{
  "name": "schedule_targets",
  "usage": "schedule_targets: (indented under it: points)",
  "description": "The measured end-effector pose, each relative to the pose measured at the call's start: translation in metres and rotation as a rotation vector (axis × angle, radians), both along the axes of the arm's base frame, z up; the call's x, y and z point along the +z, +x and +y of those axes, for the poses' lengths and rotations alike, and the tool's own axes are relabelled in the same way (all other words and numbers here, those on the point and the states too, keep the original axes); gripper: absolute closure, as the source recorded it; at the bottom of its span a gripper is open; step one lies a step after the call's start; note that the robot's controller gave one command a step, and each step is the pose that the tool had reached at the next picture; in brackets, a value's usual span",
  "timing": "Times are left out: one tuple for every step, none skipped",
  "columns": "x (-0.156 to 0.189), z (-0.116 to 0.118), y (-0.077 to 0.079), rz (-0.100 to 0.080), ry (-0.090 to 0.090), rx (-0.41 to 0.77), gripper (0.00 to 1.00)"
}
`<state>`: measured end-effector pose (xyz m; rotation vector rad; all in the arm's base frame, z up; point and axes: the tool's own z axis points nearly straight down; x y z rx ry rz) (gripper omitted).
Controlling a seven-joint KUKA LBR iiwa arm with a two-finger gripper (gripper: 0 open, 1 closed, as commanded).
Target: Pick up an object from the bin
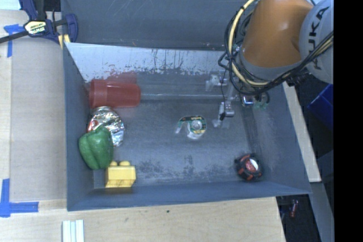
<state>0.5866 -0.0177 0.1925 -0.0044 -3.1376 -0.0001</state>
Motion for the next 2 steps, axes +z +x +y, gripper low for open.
schedule_targets:
  points:
    - [0.004,0.0,0.002,-0.008,0.0,0.0,0.0]
    - [-0.081,0.0,0.01,-0.013,-0.001,0.005,0.0]
